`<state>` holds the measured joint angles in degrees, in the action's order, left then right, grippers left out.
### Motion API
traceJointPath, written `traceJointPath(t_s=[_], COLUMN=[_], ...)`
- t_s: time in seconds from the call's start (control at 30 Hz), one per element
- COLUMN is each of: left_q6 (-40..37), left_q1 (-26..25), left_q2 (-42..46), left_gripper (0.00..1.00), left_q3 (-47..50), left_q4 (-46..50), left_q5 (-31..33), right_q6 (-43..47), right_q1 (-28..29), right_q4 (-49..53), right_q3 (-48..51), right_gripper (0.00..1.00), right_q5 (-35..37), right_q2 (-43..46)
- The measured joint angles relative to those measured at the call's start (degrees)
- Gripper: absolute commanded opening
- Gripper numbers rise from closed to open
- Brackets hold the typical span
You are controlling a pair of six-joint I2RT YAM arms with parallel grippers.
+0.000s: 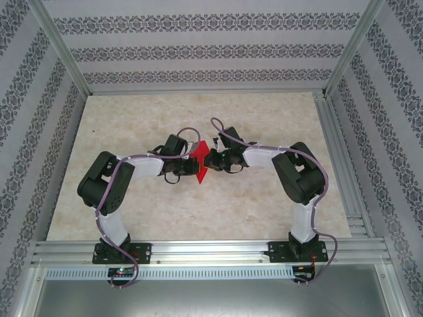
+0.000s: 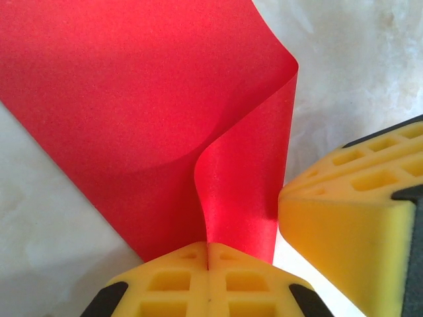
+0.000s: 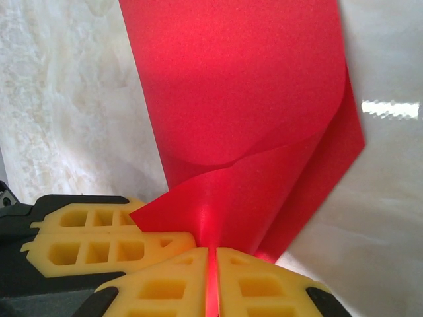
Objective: Fold a paper plane with a square sheet of paper (pick it up from the middle)
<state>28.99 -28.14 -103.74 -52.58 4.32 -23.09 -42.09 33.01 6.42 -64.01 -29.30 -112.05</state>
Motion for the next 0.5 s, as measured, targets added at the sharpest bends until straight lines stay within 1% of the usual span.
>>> traceJointPath(t_s=[0.5], left_q6=[0.0], left_q1=[0.0], left_q2=[-0.9], left_gripper=[0.05], left_q3=[-0.6], left_q4=[0.0], left_q5=[-0.2], right_q6=[0.2], right_q1=[0.0], right_q4=[1.6], right_q3=[-0.7], right_gripper=[0.12], right_q5=[0.7], right_q2=[-1.1])
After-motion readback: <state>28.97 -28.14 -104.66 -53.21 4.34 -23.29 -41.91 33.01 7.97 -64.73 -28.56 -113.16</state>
